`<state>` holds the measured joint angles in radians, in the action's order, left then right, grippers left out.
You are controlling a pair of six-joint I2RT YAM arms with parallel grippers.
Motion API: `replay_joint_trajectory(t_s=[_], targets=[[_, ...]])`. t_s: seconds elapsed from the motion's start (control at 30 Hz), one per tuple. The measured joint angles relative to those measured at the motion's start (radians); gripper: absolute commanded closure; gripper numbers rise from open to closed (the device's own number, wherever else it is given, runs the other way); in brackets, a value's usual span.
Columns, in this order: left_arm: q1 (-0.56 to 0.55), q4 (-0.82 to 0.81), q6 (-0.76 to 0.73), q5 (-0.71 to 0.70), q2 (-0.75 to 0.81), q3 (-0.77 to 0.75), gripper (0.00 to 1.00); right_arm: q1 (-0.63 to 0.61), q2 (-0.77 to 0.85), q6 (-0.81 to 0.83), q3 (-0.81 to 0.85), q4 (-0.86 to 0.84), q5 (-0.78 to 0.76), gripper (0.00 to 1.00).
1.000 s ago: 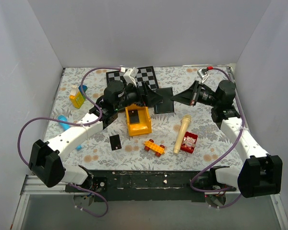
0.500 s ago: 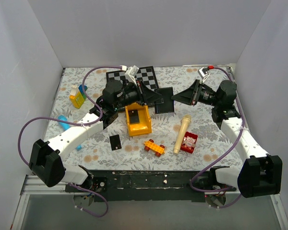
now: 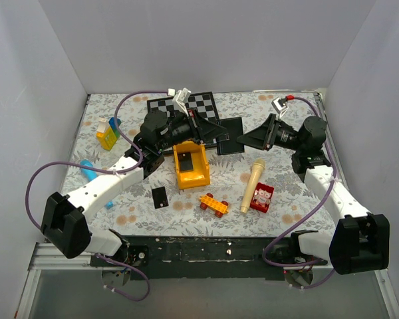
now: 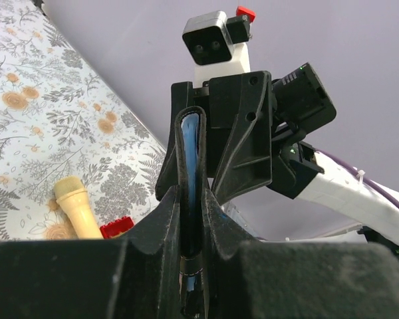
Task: Put the credit cards into the card holder
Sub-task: Open the card holder at the center of the board.
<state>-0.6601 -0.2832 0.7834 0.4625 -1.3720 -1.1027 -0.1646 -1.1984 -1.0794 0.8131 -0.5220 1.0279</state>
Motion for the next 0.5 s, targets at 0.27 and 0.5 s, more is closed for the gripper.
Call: replay_joint_trajectory(t_s=[0.27, 0.5], targets=[[0.000, -0.068, 0.039, 0.012, -0.057, -0.001, 1.00, 0.000, -0.001, -0.071, -0.012, -0.110, 0.023, 0.53], [0.000, -0.104, 0.061, 0.019, -0.074, -0.001, 1.00, 0.001, -0.001, -0.093, -0.023, -0.140, 0.027, 0.57]])
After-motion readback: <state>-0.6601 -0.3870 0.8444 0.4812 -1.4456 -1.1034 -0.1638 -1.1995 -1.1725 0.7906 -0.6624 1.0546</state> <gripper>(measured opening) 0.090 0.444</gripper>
